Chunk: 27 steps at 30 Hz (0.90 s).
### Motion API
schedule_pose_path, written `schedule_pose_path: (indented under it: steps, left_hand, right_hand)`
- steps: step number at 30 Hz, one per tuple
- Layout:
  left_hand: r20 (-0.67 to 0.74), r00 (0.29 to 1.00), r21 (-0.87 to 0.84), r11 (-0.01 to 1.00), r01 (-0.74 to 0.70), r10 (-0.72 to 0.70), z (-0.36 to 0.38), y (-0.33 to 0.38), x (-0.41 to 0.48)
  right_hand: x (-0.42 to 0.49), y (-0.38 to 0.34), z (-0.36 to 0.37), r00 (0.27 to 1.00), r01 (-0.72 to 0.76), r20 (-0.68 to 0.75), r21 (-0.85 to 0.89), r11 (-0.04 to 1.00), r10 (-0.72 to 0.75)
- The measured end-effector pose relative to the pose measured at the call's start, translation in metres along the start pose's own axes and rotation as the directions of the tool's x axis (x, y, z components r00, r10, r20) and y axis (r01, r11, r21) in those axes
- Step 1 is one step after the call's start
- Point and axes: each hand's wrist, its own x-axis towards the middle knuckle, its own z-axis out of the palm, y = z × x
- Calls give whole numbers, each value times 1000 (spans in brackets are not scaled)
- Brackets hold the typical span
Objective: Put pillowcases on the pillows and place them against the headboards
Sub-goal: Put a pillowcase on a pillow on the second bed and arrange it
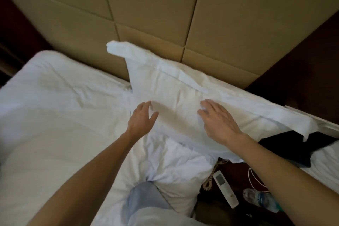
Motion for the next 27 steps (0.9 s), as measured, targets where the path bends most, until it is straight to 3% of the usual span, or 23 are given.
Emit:
schedule_pose_path:
  steps: [2,5,8,11,15,18,23,27]
  left_hand:
    - [29,978,-265,942,205,-205,17,-4,-7]
    - [135,890,-624,661,417,-435,42,-13,-8]
    - [238,829,-802,380,462,-506,62,-24,4]
    - [286,837,-880,219,422,-467,76,-18,29]
    - [332,817,-887,139,441,-472,93,7,72]
    - [329,838,-893,146,426,-436,94,12,84]
    - [267,875,-933,118,339,-404,117,11,42]
    - [359,861,-912,62,406,-360,166,51,1]
  right_hand:
    - [1,-17,23,982,183,66,-63,981,-179]
    - [12,-41,60,885,462,156,-168,871,-439]
    - [29,-53,89,854,521,168,-312,795,-493]
    - [39,-47,118,858,512,197,-409,755,-475]
    - [36,-19,140,861,498,229,-559,663,-453]
    - [43,-4,142,899,428,206,-600,676,-386]
    - [24,-20,163,921,386,227,-645,660,-318]
    - [-32,15,174,880,473,333,-674,568,-338]
